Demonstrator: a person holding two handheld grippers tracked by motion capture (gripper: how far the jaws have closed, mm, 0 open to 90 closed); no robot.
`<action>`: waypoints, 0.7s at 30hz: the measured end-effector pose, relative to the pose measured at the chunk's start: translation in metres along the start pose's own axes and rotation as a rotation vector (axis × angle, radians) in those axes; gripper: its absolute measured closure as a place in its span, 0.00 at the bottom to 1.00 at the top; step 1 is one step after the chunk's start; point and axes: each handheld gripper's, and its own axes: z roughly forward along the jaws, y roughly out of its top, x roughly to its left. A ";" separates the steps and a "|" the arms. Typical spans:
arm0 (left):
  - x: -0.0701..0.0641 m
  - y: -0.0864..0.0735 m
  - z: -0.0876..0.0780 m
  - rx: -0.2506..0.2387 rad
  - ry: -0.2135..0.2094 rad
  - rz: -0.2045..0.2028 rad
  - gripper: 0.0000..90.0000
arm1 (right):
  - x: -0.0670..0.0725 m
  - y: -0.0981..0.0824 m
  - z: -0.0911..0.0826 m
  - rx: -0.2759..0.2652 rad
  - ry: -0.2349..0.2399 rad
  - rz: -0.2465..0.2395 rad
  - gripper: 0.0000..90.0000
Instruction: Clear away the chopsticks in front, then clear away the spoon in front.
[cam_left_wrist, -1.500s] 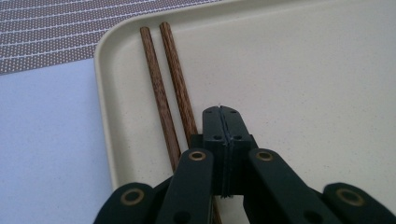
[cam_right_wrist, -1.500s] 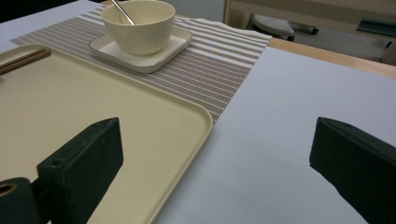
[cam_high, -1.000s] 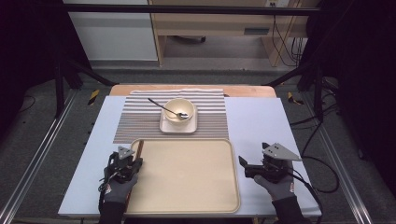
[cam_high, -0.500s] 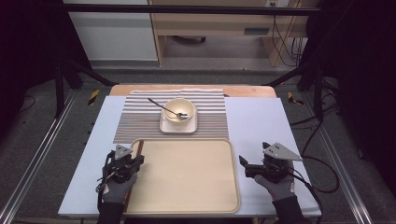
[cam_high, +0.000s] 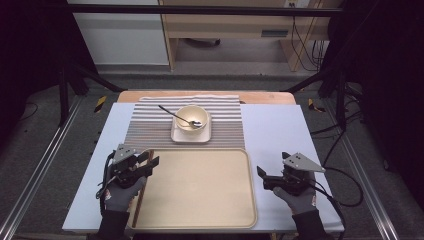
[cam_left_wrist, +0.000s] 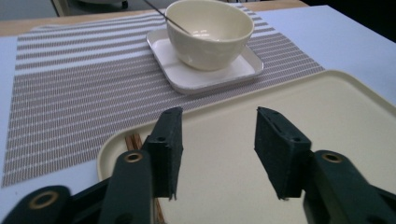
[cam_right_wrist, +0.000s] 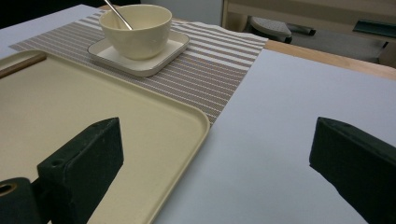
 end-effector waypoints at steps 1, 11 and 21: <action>0.000 0.006 0.000 -0.012 -0.002 0.015 0.51 | 0.000 0.000 0.000 0.000 -0.003 0.001 0.03; 0.006 0.032 0.015 -0.054 -0.048 0.026 0.37 | -0.001 0.000 0.001 0.000 -0.008 0.002 0.03; 0.017 0.044 0.036 -0.049 -0.019 0.041 0.32 | -0.001 0.000 0.003 0.001 -0.014 0.006 0.04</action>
